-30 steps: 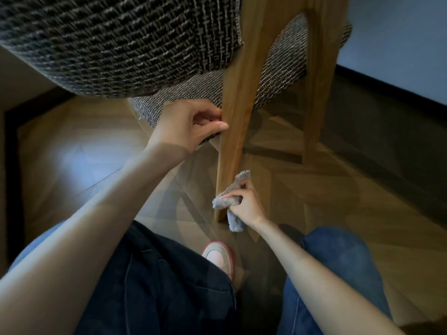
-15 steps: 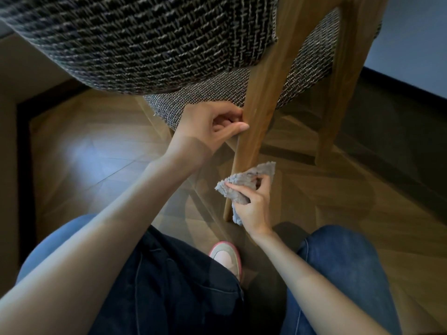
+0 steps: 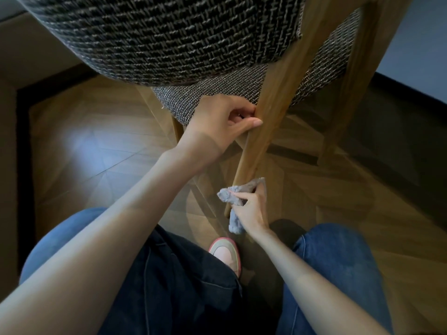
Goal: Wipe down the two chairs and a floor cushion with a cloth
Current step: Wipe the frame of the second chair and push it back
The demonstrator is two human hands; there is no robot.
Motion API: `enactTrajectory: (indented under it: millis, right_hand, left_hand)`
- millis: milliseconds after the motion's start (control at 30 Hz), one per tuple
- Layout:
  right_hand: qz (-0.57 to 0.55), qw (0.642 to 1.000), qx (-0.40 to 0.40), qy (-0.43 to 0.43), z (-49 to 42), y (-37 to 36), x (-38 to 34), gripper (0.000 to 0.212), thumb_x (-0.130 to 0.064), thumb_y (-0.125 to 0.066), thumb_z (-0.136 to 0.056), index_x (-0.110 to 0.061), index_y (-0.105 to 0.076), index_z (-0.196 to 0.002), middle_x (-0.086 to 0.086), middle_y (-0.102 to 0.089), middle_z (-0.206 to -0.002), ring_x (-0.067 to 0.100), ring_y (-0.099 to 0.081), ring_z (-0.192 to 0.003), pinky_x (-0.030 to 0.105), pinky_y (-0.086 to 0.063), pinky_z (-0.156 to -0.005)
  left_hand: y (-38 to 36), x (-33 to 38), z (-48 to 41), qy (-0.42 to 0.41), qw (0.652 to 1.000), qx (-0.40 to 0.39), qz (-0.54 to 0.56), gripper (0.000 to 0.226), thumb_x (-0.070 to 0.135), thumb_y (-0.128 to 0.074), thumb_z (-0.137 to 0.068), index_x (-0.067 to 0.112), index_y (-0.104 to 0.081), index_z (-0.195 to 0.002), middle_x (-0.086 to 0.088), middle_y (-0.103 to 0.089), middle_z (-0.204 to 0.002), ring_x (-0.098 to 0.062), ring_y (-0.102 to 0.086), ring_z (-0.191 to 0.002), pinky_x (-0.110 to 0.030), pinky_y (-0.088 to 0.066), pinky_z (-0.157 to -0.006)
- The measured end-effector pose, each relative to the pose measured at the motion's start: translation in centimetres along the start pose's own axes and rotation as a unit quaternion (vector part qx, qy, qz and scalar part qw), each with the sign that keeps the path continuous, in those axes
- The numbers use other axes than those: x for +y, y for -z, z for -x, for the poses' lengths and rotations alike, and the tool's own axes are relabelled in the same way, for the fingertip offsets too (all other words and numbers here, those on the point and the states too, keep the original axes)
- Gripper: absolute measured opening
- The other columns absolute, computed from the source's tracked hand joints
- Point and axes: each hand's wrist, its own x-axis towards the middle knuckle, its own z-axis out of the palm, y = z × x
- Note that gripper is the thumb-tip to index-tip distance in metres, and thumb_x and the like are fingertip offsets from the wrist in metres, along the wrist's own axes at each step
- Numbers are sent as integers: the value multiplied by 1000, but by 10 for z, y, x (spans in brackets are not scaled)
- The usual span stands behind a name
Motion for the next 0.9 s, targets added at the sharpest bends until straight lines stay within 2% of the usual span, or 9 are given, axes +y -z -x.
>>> enactTrajectory:
  millis: [100, 167, 300, 400, 500, 567, 667, 800, 900]
  right_hand:
    - [-36, 976, 134, 165, 2, 43, -50, 29, -5, -78, -76, -10, -74, -104, 5, -47, -111, 12, -49, -100, 14, -47, -87]
    - [-50, 951, 187, 242, -5, 75, -85, 31, -3, -78, -73, -11, -74, -103, 11, -50, -109, 17, -52, -100, 19, -47, -87]
    - [-62, 924, 232, 297, -17, 123, -139, 30, -6, -80, -72, -11, -74, -102, 17, -50, -108, 21, -54, -103, 31, -48, -90]
    - [-62, 906, 268, 322, -25, 142, -164, 30, -3, -80, -72, -7, -74, -101, 19, -49, -107, 23, -54, -104, 28, -47, -89]
    - [-38, 892, 287, 348, -34, 154, -175, 29, -6, -79, -71, -9, -73, -99, 14, -46, -106, 23, -51, -105, 25, -45, -89]
    - [-15, 890, 277, 362, -33, 153, -169, 30, -6, -79, -72, -8, -73, -101, 16, -47, -106, 22, -49, -105, 20, -41, -92]
    - [-17, 912, 211, 352, -27, 145, -144, 32, 0, -80, -71, -8, -73, -101, 16, -48, -106, 18, -49, -106, 21, -43, -92]
    - [-64, 966, 77, 237, -12, 139, -115, 31, -1, -77, -75, -13, -72, -103, 5, -46, -111, 4, -52, -104, 24, -49, -91]
    - [-116, 971, 123, 172, -11, 148, -108, 29, -4, -70, -82, -22, -64, -104, 3, -45, -110, -4, -50, -102, 10, -41, -89]
  left_hand:
    - [5, -1, -4, -13, 1000, -18, -10, 17, 23, -72, -84, 11, -74, -94, 4, -70, -85, -5, -60, -76, -7, -42, -68]
    - [10, -1, -8, -29, 998, -39, -26, 20, 26, -68, -87, 9, -75, -96, 8, -69, -85, -1, -60, -78, -8, -43, -72]
    - [14, 1, -12, 26, 996, -64, 52, 25, 22, -52, -97, 10, -69, -111, -2, -70, -96, -4, -63, -78, -10, -50, -75]
    - [13, 3, -10, 93, 982, -73, 151, 23, 19, -45, -100, 15, -62, -114, -12, -69, -102, -13, -64, -80, -17, -54, -77]
    - [14, 2, -8, 79, 987, -98, 100, 22, 15, -53, -96, 14, -66, -114, -6, -70, -106, -15, -66, -90, -24, -53, -87]
    - [14, 3, -7, 61, 992, -90, 57, 23, 8, -60, -92, 13, -68, -112, 0, -70, -104, -6, -64, -88, -12, -48, -87]
    - [12, 6, -7, 40, 996, -78, 20, 31, -1, -59, -89, 13, -68, -114, 7, -67, -102, 1, -60, -88, 2, -38, -77]
    - [10, 8, -4, 9, 998, -58, -20, 31, 7, -58, -92, 21, -68, -117, 20, -63, -96, 10, -54, -75, 7, -33, -69]
    - [10, 2, -5, -28, 999, -43, -18, 26, 18, -62, -92, 19, -69, -117, 29, -58, -94, 23, -51, -77, 8, -31, -70]
